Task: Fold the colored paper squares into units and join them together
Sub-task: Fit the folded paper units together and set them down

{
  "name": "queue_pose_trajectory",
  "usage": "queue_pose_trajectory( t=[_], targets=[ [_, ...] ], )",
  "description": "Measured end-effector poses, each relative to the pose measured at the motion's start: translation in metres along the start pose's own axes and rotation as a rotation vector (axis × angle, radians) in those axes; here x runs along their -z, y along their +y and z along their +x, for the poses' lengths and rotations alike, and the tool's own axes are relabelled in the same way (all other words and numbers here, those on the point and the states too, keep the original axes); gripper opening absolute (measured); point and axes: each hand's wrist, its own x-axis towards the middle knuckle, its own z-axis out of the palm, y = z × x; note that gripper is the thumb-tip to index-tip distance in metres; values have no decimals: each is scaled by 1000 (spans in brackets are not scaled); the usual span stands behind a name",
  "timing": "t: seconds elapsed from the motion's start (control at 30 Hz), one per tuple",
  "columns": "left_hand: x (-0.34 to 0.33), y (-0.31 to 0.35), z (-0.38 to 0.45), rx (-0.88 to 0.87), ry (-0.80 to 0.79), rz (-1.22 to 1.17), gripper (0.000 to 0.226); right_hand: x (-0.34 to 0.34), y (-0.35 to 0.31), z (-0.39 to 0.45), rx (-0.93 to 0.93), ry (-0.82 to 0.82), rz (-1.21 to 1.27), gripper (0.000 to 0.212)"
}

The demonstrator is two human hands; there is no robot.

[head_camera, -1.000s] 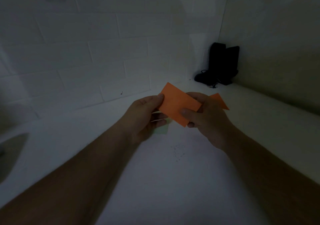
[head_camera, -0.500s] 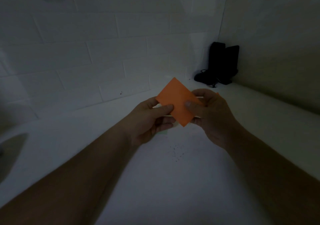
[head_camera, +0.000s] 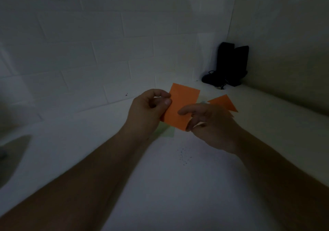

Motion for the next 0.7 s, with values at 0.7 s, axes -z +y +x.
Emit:
queue_pose_trajectory(
  t=[0.7],
  targets=[
    [-2,7,-3,38,-178,30,17,12,5,9,-209,170,440,15]
  ],
)
